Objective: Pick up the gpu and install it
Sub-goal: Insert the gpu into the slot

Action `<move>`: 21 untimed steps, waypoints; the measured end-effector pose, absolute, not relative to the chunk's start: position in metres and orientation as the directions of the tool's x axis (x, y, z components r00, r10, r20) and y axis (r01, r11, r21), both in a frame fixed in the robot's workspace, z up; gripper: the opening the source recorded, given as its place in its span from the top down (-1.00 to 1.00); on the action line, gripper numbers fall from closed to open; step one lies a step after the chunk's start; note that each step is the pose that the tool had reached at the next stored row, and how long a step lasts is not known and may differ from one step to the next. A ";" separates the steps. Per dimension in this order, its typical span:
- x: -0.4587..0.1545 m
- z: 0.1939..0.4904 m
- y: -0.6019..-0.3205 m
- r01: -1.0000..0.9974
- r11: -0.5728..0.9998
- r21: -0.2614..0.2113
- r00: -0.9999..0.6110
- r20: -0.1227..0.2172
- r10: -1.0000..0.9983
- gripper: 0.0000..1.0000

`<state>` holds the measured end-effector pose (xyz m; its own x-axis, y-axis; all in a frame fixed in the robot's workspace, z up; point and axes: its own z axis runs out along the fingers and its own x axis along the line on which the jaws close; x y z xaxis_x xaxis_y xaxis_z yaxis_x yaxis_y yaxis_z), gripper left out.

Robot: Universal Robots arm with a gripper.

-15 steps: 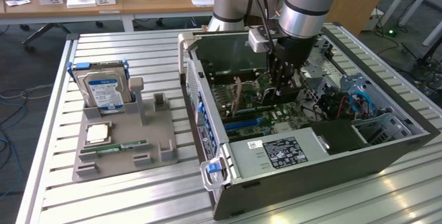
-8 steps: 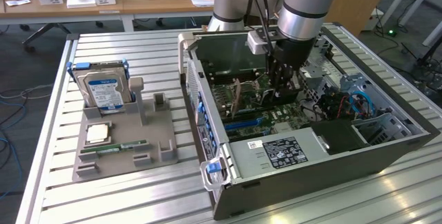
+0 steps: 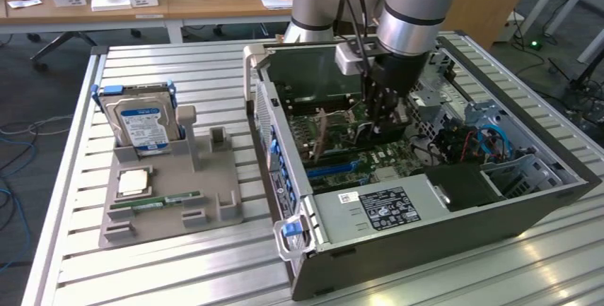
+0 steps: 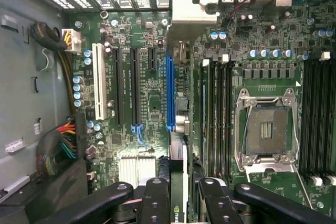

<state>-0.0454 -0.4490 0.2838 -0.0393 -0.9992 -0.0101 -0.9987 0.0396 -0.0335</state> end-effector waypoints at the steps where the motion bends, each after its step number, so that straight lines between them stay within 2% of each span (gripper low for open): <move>1: -0.046 0.284 -0.449 -0.999 0.040 -0.033 -0.039 -0.010 -0.999 0.47; 21: -0.054 0.283 -0.451 -0.999 0.040 -0.034 -0.039 -0.010 -0.999 0.47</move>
<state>-0.0539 -0.4513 0.2830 -0.0393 -0.9992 -0.0099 -0.9987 0.0396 -0.0336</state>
